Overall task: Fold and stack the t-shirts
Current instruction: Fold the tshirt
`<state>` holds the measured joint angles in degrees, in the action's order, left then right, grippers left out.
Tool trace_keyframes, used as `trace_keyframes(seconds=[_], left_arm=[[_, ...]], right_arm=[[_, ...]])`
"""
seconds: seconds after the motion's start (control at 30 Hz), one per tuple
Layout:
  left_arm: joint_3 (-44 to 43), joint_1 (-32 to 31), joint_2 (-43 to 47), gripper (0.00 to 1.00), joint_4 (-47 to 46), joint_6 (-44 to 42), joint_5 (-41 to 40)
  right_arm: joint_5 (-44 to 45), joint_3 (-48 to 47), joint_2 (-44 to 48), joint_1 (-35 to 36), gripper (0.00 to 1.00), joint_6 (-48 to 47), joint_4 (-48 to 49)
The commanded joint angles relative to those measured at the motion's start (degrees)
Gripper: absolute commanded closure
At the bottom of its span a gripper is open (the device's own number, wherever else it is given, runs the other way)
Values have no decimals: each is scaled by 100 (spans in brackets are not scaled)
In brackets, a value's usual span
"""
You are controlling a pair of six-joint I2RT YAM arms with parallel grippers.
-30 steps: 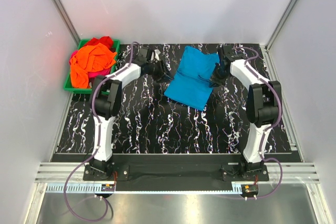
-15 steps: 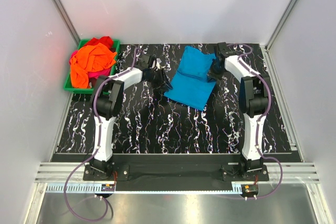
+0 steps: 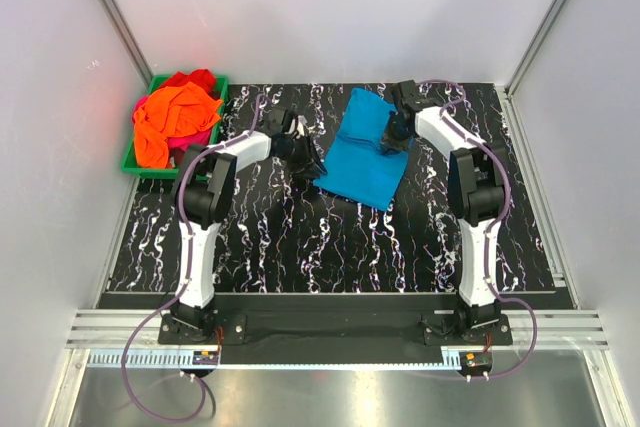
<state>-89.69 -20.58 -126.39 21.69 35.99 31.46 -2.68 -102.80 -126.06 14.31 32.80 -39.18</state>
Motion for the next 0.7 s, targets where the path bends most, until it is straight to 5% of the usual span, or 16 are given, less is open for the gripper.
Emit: trace_keyframes(seconds=[0.0, 0.3, 0.67], left_arm=[[57, -34, 299, 62, -42, -118, -70], [-92, -130, 229, 62, 28, -110, -44], [-189, -227, 334, 62, 80, 40, -122]], right_arm=[[-49, -572, 91, 256, 87, 16, 131], [391, -1093, -252, 345, 87, -10, -389], [-286, -1479, -850, 275, 85, -309, -72]])
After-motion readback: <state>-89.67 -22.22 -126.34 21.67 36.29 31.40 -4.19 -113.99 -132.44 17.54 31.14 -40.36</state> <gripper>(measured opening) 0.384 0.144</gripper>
